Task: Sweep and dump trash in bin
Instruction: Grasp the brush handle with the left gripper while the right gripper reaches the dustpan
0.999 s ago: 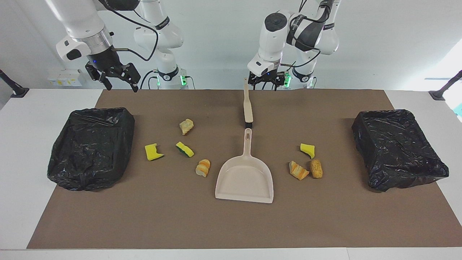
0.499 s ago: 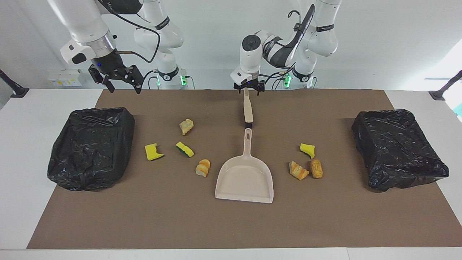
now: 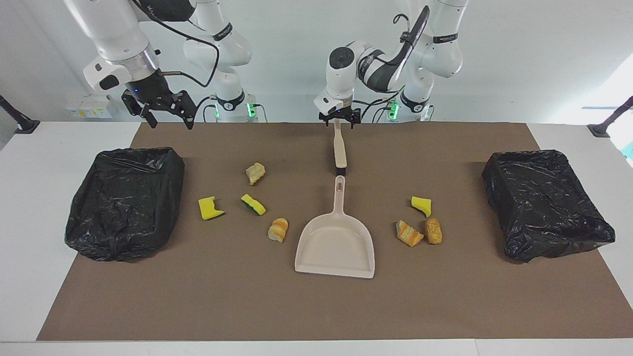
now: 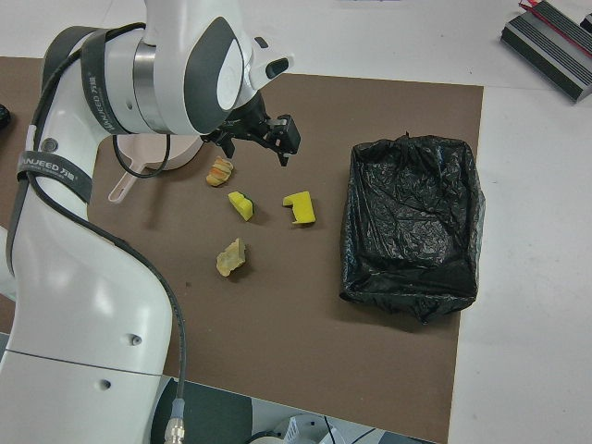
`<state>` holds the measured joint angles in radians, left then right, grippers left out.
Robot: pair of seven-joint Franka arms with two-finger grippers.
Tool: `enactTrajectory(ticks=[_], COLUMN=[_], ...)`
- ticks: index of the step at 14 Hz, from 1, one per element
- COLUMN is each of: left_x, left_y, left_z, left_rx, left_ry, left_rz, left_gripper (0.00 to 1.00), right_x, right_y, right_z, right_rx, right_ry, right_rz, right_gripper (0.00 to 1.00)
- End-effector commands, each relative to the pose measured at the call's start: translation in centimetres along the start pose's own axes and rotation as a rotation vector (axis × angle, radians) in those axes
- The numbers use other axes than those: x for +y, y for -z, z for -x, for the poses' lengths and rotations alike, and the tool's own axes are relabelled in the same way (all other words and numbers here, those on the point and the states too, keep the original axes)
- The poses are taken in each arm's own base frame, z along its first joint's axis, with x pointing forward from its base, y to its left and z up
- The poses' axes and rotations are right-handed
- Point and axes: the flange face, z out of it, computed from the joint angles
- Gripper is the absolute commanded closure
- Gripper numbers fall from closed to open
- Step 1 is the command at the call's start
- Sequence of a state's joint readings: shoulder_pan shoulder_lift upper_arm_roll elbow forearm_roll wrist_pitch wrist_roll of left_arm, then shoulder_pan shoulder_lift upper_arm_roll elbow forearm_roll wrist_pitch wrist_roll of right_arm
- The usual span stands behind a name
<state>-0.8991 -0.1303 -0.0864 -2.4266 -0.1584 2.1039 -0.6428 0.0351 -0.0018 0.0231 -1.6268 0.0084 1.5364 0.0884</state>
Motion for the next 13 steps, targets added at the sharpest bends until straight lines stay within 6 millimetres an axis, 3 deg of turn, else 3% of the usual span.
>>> enactTrajectory(ticks=[1,2,7,10,13], left_x=[-0.3,-0.3,-0.8,-1.4,-4.5], left_y=[0.0,0.0,0.2,2.5,6.0], left_z=[0.9,1.0,1.2,1.0,-0.5], left_rx=[0.006,0.002,-0.046,-0.092,-0.118], left_ry=[0.007,0.005,0.001,0.006,0.076], left_rz=[0.020,0.017,-0.014,-0.033,-0.025], left_gripper=[0.74,1.00,1.00,1.00,1.00], right_x=[-1.4,-2.3,-7.4,-10.2,-12.2], right_y=[-1.6,-2.4,-6.4,-8.8,-10.3], right_z=[-2.4,-2.9,-5.5,-6.8,-7.7], right_rx=[0.019,0.015,0.028,0.052,0.071], right_ry=[0.041,0.056,0.086,0.043,0.004], right_rz=[0.014,0.017,0.005,-0.008,-0.037], right_gripper=[0.00,0.00,0.00,0.00,0.00])
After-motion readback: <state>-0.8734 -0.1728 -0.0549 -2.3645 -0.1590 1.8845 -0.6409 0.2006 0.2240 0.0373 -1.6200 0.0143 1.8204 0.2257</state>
